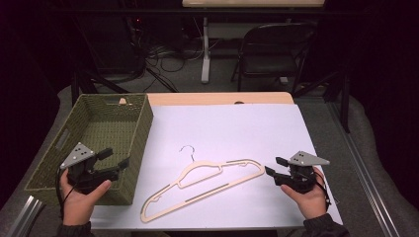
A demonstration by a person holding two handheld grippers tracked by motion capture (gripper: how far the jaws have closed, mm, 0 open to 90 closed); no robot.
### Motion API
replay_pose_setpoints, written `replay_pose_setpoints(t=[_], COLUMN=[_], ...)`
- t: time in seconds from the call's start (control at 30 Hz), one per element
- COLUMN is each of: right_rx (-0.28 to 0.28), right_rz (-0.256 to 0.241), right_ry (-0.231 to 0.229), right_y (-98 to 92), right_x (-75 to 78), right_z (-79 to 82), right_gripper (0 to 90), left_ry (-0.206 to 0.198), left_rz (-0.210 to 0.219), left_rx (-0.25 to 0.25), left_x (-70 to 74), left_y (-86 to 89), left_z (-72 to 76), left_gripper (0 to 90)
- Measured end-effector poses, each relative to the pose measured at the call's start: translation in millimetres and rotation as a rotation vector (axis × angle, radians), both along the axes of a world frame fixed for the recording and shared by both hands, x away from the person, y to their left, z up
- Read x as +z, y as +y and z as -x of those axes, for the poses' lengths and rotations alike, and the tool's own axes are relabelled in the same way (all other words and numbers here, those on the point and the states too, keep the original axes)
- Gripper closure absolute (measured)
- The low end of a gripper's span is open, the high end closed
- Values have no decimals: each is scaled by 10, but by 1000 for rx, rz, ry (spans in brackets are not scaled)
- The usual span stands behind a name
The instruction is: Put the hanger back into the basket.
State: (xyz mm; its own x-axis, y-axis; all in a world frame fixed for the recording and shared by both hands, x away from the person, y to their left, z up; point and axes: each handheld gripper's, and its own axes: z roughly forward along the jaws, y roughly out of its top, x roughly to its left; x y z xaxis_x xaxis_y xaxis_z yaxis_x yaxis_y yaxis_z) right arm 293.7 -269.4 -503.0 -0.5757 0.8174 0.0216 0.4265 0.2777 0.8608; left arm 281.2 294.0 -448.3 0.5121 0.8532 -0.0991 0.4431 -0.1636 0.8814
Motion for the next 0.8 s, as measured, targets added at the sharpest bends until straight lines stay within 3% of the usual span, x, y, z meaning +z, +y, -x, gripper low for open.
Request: replay_pose_setpoints(t=[0.13, 0.33, 0.43, 0.57, 0.6, 0.8], right_rx=[6, 59, 130, 171, 219, 292], right_rz=[18, 89, 141, 190, 234, 294], right_ry=[3, 0, 31, 33, 46, 29], right_y=[11, 63, 113, 186, 258, 475], right_x=[19, 184, 316, 397, 461, 629], right_z=[-11, -59, -161, -244, -282, -371], right_gripper=[444, 447, 445, 467, 498, 510], left_ry=[18, 34, 38, 34, 29, 21], left_rz=[-5, 1, -9, -6, -7, -4], left_rx=[-10, -4, 0, 7, 11, 24], left_x=[-5, 14, 20, 33, 41, 78], left_y=[-4, 22, 23, 40, 42, 45], left_z=[-3, 4, 17, 37, 42, 56], left_gripper=[288, 297, 309, 329, 328, 328])
